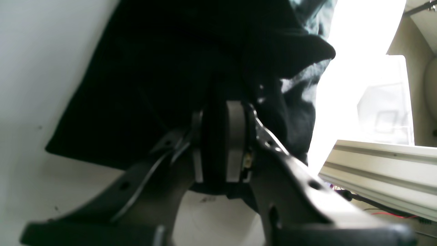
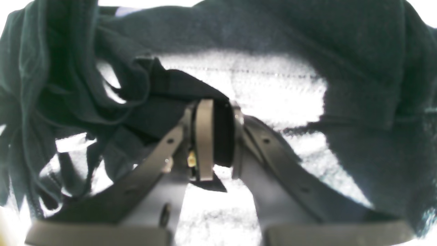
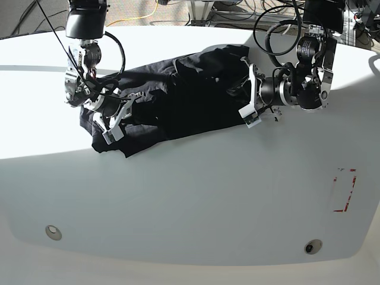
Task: Layout the t-shirt on the table in an organized manner, then fold the t-shirt properly
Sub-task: 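Grasp both ends of the folded bundle with both grippers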
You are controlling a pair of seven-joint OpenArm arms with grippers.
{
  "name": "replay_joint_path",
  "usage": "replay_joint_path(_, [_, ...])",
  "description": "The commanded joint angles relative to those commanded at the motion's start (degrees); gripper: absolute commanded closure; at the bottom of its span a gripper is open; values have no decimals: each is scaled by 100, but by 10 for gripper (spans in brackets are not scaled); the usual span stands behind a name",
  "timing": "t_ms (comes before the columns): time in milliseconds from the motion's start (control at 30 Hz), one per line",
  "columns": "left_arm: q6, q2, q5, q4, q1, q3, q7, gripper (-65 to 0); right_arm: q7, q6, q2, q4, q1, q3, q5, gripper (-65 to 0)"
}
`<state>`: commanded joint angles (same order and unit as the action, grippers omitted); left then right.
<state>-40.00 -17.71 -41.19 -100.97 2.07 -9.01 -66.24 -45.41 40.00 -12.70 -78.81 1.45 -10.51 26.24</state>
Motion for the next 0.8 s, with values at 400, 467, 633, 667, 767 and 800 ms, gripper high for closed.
replay_joint_path(400, [0, -26, 369, 229, -53, -9, -9, -81, 0, 0, 0, 0, 18, 0, 0, -71])
replay_joint_path(467, [0, -26, 404, 369, -53, -9, -9, -81, 0, 0, 0, 0, 18, 0, 0, -71])
replay_joint_path(633, [0, 26, 818, 923, -53, -9, 79, -81, 0, 0, 0, -26, 26, 0, 44, -73])
replay_joint_path(667, [0, 53, 905, 1020, -53, -18, 167, -81, 0, 0, -9, -97, 26, -9, 44, -75])
replay_joint_path(767, [0, 88, 1081, 1284, -62, -26, 440, -81, -9, 0, 0, -396, 26, -18, 53, -119])
replay_joint_path(800, [0, 97, 1143, 1407, -88, -79, 492, -81, -18, 0, 0, -563, 26, -35, 53, -160])
